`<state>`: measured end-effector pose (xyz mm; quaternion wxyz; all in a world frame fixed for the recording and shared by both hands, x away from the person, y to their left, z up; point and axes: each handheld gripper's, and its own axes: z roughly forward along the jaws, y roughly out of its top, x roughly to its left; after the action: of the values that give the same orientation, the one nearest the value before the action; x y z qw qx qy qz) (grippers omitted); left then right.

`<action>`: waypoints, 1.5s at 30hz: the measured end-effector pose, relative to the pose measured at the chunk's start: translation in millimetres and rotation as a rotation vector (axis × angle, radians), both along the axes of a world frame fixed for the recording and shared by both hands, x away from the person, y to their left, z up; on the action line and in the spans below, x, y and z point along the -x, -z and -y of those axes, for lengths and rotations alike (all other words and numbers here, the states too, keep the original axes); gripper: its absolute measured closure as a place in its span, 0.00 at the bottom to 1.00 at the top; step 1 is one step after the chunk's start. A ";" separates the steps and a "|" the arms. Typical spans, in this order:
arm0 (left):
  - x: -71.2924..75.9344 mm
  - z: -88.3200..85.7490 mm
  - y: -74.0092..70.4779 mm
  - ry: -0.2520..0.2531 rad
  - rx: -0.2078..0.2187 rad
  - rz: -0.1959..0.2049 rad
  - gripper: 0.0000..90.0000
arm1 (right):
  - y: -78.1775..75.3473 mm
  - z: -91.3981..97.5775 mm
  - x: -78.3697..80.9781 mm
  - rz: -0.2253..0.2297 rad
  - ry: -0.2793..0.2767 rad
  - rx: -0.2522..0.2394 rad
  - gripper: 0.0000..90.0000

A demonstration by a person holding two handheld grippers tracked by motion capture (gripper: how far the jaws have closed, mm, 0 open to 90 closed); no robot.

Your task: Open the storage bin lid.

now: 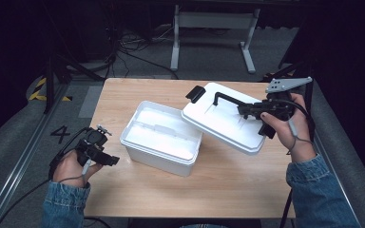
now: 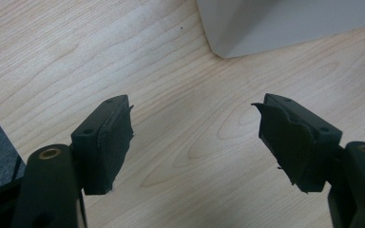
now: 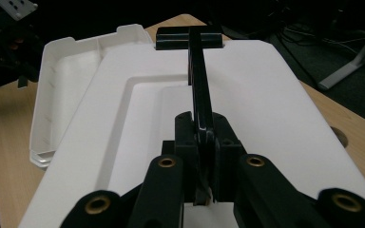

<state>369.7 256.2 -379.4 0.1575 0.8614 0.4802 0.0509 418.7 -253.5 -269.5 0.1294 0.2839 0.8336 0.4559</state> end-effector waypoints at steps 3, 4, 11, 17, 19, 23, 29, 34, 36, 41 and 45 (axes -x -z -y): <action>0.2 0.1 0.2 -0.003 0.004 -0.003 0.30 | 1.0 9.8 -0.3 0.006 0.024 -0.001 0.94; 0.2 0.0 0.2 -0.004 0.006 -0.003 0.30 | 1.4 12.9 -0.3 0.004 0.031 -0.003 0.94; 0.2 0.2 0.2 -0.001 0.000 0.002 0.30 | 7.4 29.2 -1.7 -0.004 0.071 -0.003 0.94; 0.1 -0.3 0.8 0.000 0.005 -0.003 0.30 | 26.3 46.2 -4.9 -0.020 0.121 -0.014 0.94; -0.9 -0.4 1.3 0.010 0.001 0.001 0.30 | 35.3 51.6 -6.2 -0.023 0.138 -0.019 0.94; -1.4 1.0 1.6 0.015 -0.009 0.004 0.30 | 53.9 56.7 -9.8 -0.038 0.146 -0.018 0.94; -1.3 0.9 3.0 0.007 -0.005 -0.004 0.30 | 78.1 69.1 -11.4 -0.064 0.173 -0.066 0.94; -1.5 1.5 3.6 0.014 -0.009 -0.001 0.30 | 91.6 79.0 -14.9 -0.087 0.214 -0.059 0.94; -2.1 1.4 3.5 0.018 -0.016 -0.003 0.30 | 96.6 81.5 -16.5 -0.082 0.227 -0.048 0.94; -2.6 1.9 3.6 0.019 -0.016 -0.006 0.30 | 109.9 84.6 -21.5 -0.096 0.242 -0.023 0.94; -2.5 1.9 4.6 0.009 -0.004 -0.013 0.30 | 118.6 88.3 -24.6 -0.105 0.259 -0.011 0.94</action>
<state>372.2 254.3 -384.0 0.1527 0.8642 0.4773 0.0456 443.3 -341.7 -388.1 0.1416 0.4133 0.7931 0.4245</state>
